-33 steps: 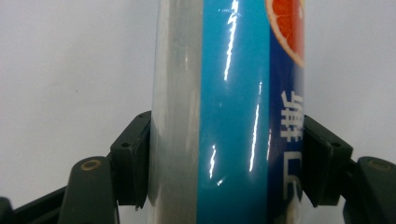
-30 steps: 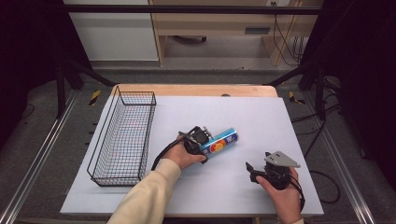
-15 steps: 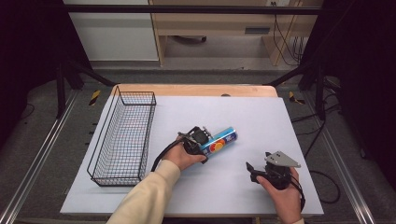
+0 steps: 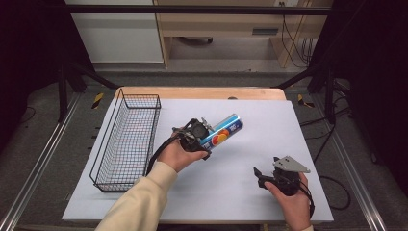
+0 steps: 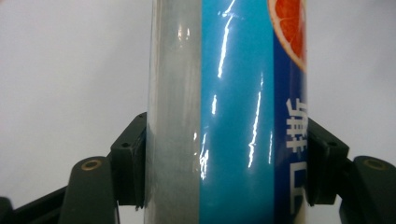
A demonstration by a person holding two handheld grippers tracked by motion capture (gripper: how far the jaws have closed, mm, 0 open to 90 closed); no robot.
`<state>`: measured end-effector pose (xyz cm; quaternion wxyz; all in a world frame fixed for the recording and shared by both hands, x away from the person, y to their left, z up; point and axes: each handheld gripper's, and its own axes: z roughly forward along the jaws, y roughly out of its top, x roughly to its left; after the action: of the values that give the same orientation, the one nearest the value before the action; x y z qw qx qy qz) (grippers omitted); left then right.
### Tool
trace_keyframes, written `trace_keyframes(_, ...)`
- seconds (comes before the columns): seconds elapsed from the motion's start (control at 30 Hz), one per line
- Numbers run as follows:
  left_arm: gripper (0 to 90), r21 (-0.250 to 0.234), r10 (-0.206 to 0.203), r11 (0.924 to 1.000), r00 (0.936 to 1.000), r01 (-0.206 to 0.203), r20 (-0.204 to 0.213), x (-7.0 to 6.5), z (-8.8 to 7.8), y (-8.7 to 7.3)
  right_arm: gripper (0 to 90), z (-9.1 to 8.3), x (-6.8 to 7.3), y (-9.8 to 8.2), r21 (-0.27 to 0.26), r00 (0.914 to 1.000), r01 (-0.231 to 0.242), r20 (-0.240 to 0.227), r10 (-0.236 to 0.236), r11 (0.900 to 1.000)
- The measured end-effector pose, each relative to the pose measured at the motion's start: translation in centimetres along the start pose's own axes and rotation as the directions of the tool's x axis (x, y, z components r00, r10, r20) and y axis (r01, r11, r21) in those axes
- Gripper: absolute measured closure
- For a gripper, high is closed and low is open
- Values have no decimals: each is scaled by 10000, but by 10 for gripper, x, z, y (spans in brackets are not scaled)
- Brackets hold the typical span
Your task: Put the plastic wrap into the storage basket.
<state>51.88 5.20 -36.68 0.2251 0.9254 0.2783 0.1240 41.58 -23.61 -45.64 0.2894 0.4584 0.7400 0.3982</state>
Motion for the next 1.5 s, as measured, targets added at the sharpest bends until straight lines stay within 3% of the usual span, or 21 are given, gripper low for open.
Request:
trace_keyframes(0.2, 318, -36, -21, 10000, 9990, 19, -440, 1, -25, 4, 177, 1, 0, 0, -34, 9999, 17, -113, -18, 10000)
trace_keyframes(0.4, 318, -139, -229, 9997, 9958, 217, -892, 10, -51, 2, 176, 0, 0, 0, -58, 9999, -46, -121, 45, 10000)
trace_keyframes(0.43, 318, -56, -297, 9996, 9931, 292, -1137, 13, -59, 0, 176, 0, 0, 0, -51, 9999, -27, -98, 27, 10000)
trace_keyframes(0.7, 318, 251, -689, 9969, 9831, 742, -1694, 28, -84, -18, 153, 0, -1, 0, -47, 9999, -156, -31, 156, 9999)
trace_keyframes(1.1, 319, 233, -1481, 9873, 9646, 1569, -2182, 52, -105, -49, 141, 0, -2, -1, 0, 9998, -215, 47, 215, 9998)
trace_keyframes(1.33, 319, 218, -1787, 9818, 9570, 1885, -2286, 61, -111, -64, 142, 0, -3, -2, 11, 9997, -222, 60, 222, 9998)
trace_keyframes(1.5, 319, 187, -2056, 9761, 9482, 2164, -2422, 68, -116, -78, 143, 0, -3, -1, 15, 9997, -247, 70, 247, 9997)
